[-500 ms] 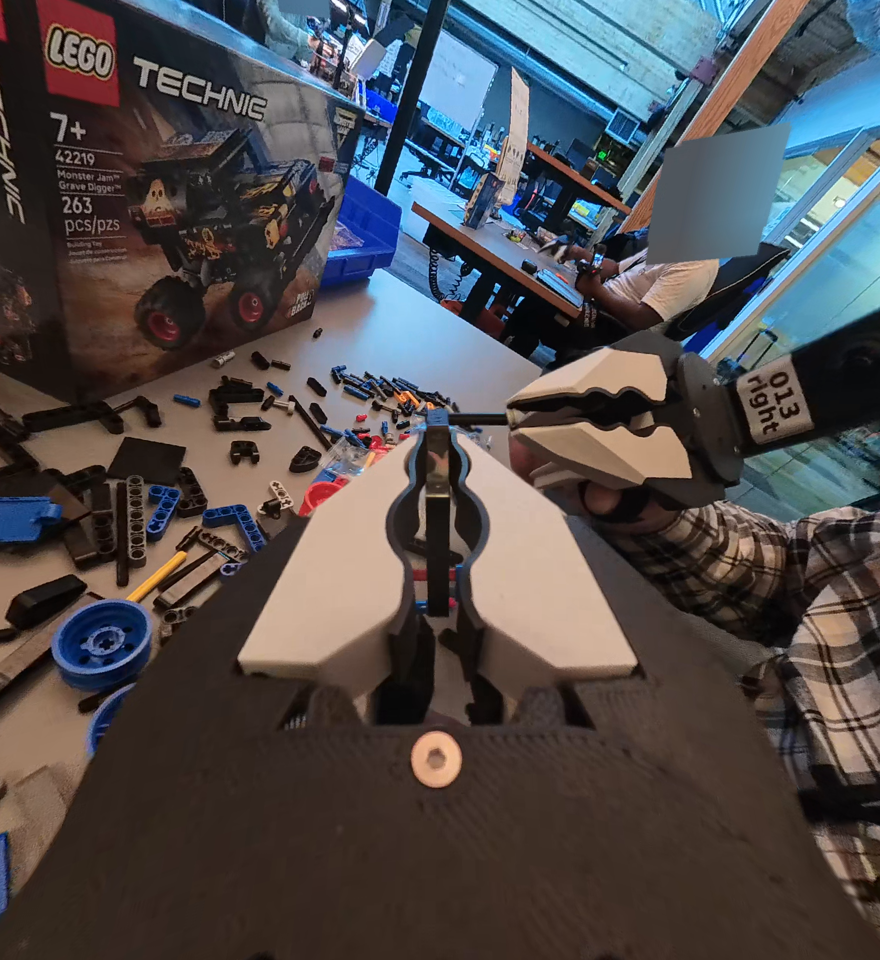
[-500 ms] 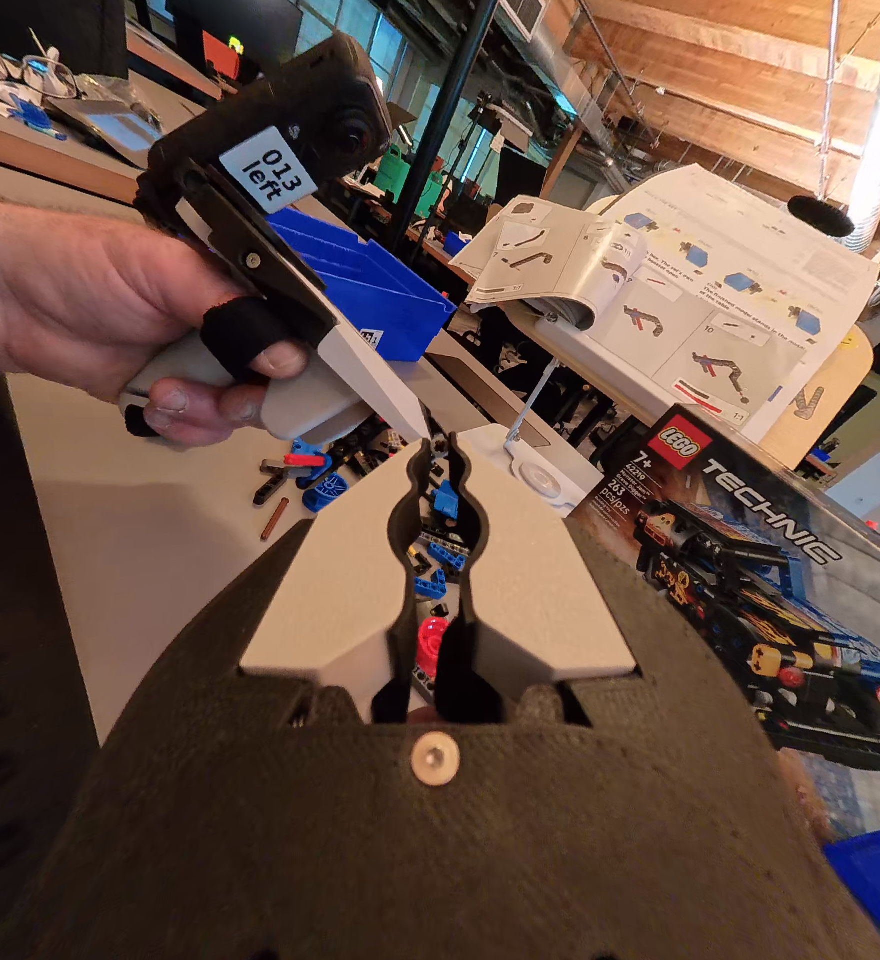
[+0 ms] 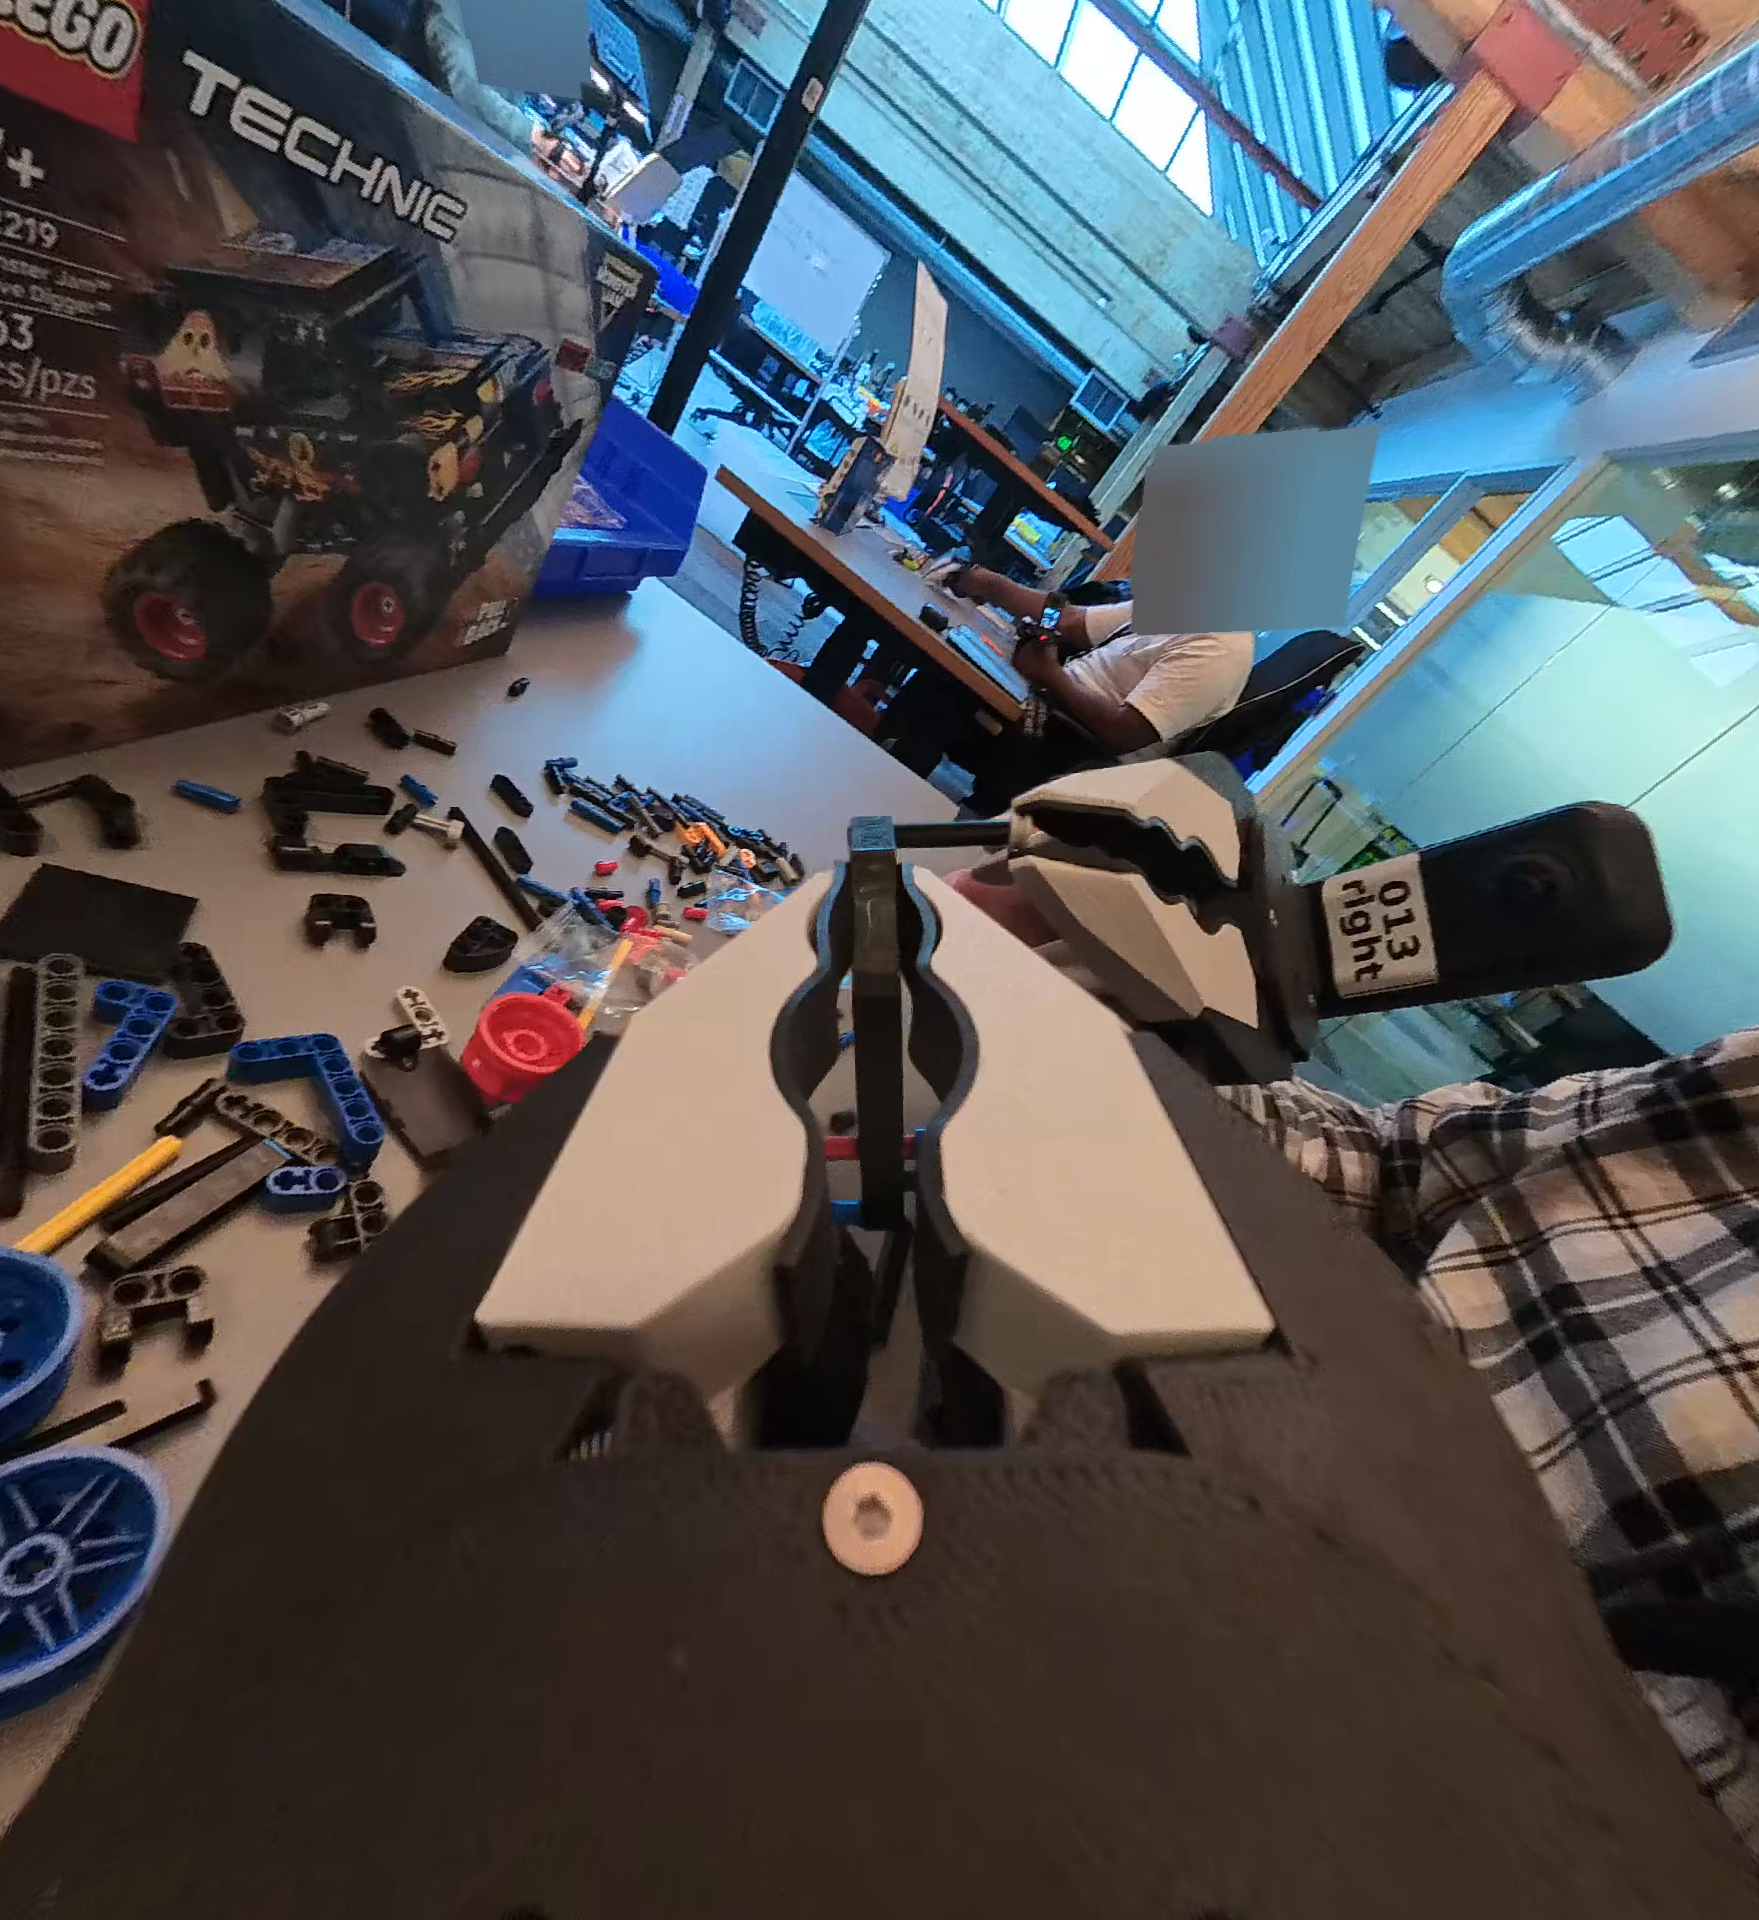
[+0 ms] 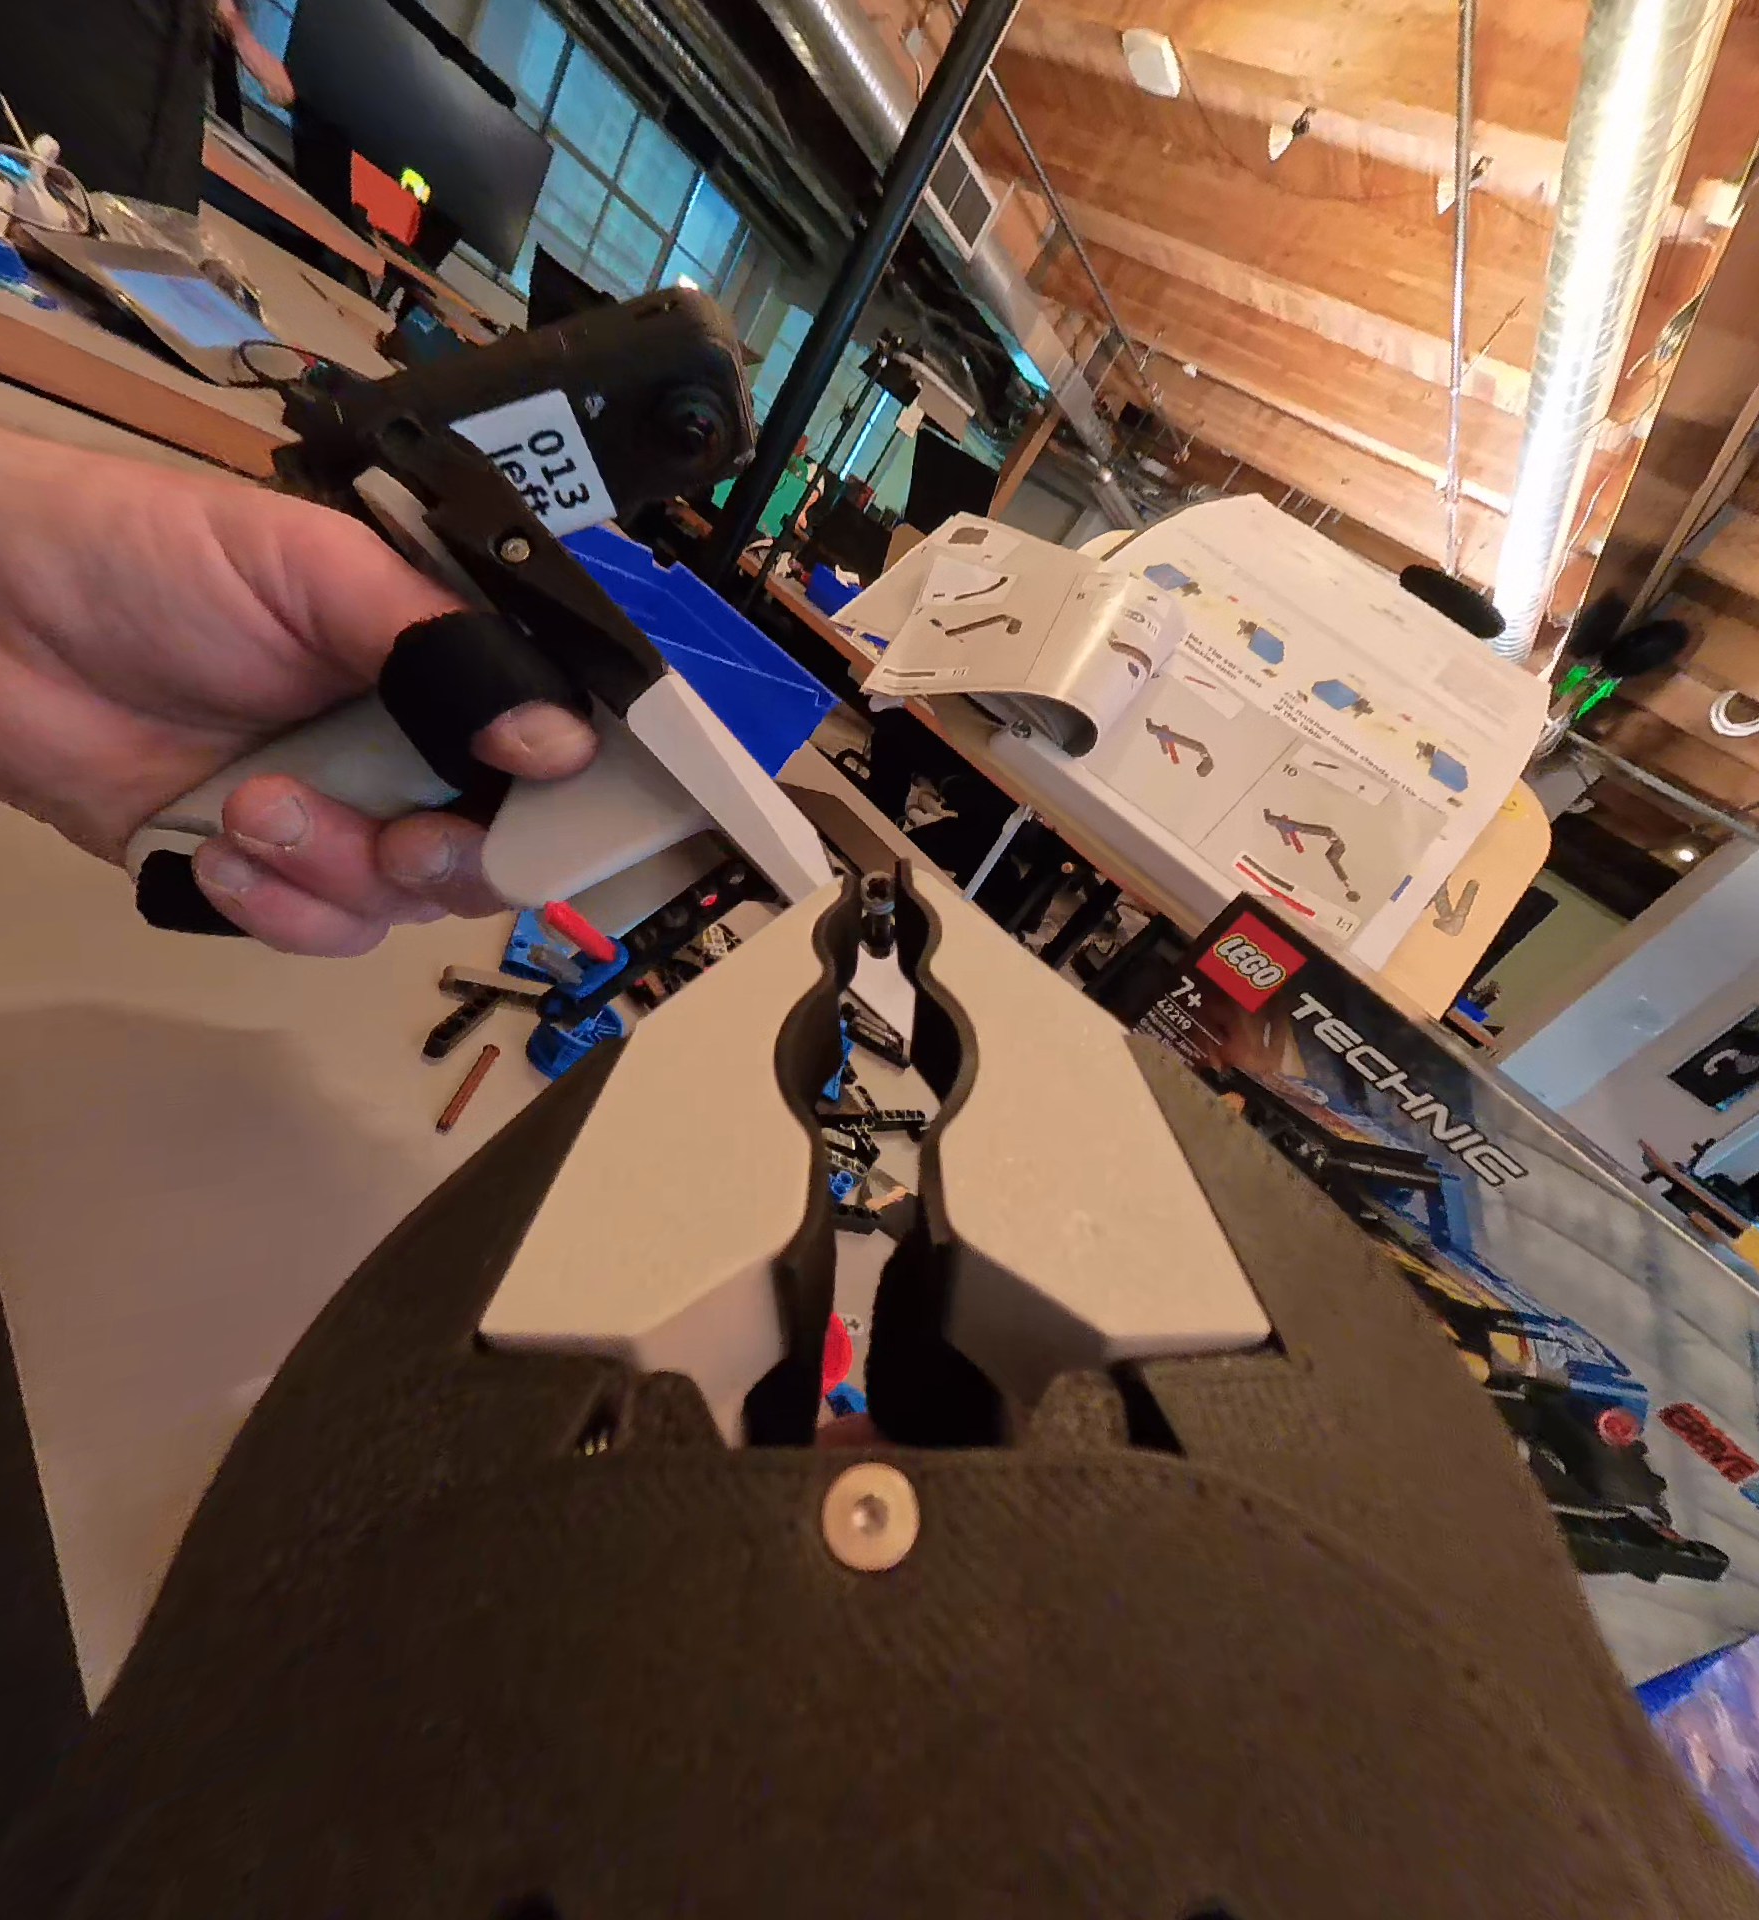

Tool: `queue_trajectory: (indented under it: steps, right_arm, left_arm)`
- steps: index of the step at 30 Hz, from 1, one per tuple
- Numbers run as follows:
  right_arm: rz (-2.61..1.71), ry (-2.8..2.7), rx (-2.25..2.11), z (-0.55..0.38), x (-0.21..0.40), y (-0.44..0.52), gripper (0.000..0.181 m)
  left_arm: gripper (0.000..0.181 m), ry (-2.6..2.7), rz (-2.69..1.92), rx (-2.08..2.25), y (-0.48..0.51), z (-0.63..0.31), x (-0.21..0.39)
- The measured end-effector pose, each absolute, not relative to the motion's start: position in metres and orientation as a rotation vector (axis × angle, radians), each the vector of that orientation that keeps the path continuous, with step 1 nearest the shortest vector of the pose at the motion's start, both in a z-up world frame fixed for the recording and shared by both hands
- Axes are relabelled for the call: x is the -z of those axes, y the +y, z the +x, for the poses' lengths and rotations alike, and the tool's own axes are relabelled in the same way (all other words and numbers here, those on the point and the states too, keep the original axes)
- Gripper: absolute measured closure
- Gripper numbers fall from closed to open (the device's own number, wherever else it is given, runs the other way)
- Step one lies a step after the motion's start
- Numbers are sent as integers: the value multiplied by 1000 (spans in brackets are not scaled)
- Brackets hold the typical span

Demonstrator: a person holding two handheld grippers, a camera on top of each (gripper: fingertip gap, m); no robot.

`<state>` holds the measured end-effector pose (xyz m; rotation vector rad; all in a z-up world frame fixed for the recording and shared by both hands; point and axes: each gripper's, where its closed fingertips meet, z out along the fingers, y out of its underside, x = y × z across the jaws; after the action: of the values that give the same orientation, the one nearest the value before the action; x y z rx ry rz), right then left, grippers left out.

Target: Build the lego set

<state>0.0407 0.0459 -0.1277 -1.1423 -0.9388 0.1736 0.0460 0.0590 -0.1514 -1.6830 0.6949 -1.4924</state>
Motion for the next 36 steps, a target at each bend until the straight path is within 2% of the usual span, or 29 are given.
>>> queue_trajectory:
  steps: [10, 36]
  right_arm:
    - [-1086, -914, -235, 42, 121, 42, 176]
    - [-1165, -761, -550, 48, 114, 43, 177]
  left_arm:
    - [176, 651, -1641, 1612, 53, 49, 145]
    - [175, 726, -1516, 1243, 57, 50, 133]
